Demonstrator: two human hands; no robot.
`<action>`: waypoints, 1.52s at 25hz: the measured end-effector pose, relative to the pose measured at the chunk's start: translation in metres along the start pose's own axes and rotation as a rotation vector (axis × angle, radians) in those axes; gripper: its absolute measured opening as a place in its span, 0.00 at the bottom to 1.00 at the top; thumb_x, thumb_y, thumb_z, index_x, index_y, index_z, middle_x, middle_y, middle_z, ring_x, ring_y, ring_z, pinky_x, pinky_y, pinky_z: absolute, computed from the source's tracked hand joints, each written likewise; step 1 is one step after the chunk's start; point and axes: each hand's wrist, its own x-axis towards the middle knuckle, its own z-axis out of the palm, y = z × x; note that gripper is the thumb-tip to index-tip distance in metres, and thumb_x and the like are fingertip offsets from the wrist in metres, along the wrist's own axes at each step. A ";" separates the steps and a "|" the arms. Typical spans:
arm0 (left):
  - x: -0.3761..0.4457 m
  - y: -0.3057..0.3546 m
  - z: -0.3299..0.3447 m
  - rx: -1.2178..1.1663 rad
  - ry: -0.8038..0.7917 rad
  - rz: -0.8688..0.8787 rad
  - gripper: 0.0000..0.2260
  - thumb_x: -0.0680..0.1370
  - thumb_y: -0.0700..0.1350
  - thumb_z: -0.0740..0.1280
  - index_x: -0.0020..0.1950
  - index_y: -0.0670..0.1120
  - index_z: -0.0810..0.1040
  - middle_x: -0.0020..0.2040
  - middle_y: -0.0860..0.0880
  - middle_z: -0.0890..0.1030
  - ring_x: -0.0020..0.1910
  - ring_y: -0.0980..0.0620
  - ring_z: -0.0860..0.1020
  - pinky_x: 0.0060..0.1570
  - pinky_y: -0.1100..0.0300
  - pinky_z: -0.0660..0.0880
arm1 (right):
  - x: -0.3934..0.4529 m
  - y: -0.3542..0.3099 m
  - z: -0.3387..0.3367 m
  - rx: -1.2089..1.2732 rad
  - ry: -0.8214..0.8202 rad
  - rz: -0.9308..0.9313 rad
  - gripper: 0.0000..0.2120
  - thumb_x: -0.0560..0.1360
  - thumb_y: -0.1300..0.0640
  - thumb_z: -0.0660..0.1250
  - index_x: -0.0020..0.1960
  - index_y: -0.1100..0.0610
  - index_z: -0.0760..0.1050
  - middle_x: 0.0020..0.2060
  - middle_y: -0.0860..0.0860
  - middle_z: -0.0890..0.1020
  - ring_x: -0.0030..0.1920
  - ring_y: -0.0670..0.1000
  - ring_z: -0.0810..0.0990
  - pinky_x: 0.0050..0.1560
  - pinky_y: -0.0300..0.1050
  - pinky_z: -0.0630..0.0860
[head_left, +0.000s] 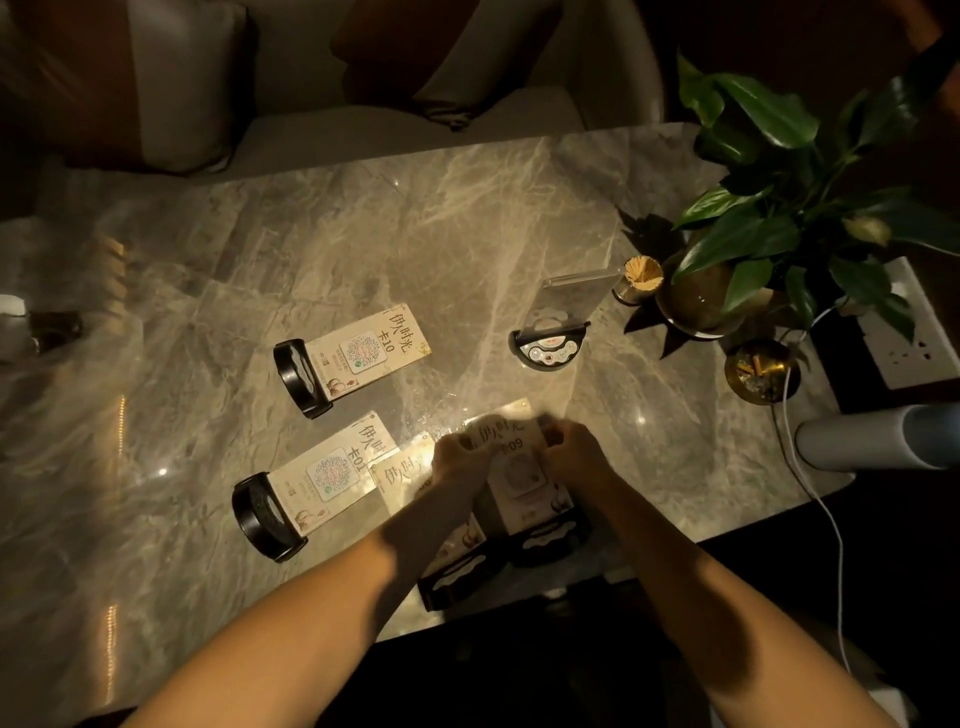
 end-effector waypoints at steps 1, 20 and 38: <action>-0.002 0.008 -0.003 -0.038 0.029 0.036 0.08 0.79 0.39 0.69 0.52 0.35 0.82 0.37 0.50 0.79 0.41 0.48 0.80 0.37 0.63 0.75 | -0.006 -0.007 -0.008 0.019 0.038 -0.038 0.10 0.76 0.53 0.70 0.55 0.56 0.82 0.49 0.53 0.85 0.50 0.53 0.84 0.53 0.54 0.81; -0.006 0.109 0.006 -0.132 -0.094 0.544 0.05 0.76 0.38 0.74 0.51 0.40 0.85 0.49 0.44 0.87 0.50 0.47 0.85 0.51 0.58 0.82 | -0.029 -0.039 -0.086 0.406 0.363 -0.194 0.08 0.77 0.68 0.67 0.43 0.58 0.73 0.37 0.51 0.80 0.37 0.46 0.78 0.42 0.45 0.80; -0.019 0.022 -0.065 0.062 -0.109 0.368 0.29 0.74 0.53 0.76 0.72 0.45 0.75 0.67 0.47 0.78 0.65 0.50 0.77 0.59 0.60 0.75 | -0.077 -0.037 0.002 0.366 0.341 -0.030 0.22 0.75 0.61 0.72 0.67 0.55 0.72 0.51 0.48 0.82 0.54 0.52 0.82 0.57 0.50 0.78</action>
